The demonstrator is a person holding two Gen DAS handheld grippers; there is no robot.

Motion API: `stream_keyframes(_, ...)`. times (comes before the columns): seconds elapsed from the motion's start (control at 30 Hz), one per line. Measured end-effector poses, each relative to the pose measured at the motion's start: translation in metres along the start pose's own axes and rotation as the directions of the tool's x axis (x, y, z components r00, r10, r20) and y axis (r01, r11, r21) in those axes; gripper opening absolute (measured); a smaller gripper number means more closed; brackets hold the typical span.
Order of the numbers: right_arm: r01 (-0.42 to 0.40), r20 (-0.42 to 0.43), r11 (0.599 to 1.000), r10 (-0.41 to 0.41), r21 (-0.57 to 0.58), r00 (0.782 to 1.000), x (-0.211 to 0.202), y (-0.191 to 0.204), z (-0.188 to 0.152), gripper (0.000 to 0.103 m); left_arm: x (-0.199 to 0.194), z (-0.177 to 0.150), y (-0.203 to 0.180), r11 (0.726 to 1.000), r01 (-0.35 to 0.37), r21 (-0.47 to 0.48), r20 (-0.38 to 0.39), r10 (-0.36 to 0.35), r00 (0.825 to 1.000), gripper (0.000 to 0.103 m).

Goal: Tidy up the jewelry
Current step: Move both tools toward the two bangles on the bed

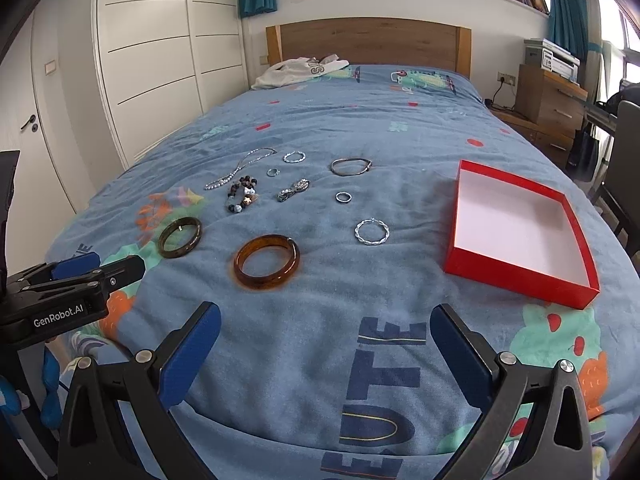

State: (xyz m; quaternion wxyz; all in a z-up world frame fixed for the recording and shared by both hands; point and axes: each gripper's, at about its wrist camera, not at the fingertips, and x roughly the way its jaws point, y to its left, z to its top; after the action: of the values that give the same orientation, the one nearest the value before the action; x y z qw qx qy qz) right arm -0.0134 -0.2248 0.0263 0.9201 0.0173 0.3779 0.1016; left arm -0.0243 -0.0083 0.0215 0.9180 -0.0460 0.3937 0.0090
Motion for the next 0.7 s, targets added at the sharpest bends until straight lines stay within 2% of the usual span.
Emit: stream_keyframes(0.7,0.024,0.004,1.0,-0.023,-0.01,1.0,0.001,-0.004,0.0,0.102,0.01,-0.005,-0.011,1.0,0.011,0.019,-0.012,-0.011,1.0,0.08)
